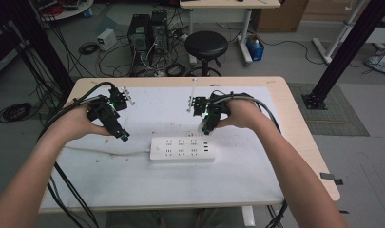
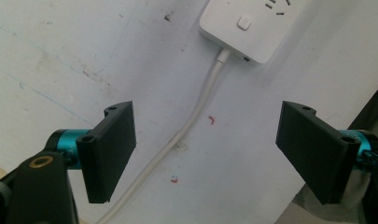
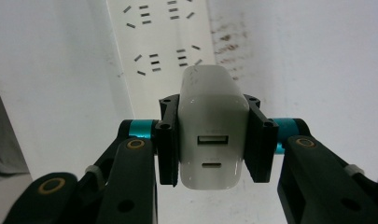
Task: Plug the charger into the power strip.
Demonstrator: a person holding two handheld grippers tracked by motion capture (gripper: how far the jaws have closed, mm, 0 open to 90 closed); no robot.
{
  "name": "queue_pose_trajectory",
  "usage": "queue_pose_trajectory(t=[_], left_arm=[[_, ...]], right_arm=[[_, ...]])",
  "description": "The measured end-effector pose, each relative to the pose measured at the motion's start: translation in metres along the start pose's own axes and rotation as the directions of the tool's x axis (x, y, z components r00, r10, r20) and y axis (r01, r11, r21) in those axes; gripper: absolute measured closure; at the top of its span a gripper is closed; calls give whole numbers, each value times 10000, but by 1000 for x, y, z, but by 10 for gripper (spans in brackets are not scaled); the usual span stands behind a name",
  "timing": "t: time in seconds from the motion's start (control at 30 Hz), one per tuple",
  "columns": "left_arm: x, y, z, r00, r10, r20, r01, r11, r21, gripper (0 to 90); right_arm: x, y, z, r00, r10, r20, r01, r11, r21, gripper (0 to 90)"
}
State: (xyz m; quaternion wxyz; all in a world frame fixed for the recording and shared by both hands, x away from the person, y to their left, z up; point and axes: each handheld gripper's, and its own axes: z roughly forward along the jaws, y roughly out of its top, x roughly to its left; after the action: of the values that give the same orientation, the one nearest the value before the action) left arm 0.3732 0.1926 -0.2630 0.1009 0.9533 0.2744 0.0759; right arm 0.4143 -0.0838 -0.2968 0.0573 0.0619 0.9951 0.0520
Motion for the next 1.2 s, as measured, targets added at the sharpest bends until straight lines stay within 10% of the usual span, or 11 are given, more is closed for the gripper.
queue_pose_trajectory(t=[0.27,1.2], left_arm=[[-2,-3,2,9997,238,19,-238,9997,-46,201],[-3,-8,19,9991,173,375,-169,9998,-95,200]], right_arm=[[8,25,30,9948,-996,-201,1004,9939,447,619],[9,42,63,9837,-1752,-411,1787,9780,1072,627]])
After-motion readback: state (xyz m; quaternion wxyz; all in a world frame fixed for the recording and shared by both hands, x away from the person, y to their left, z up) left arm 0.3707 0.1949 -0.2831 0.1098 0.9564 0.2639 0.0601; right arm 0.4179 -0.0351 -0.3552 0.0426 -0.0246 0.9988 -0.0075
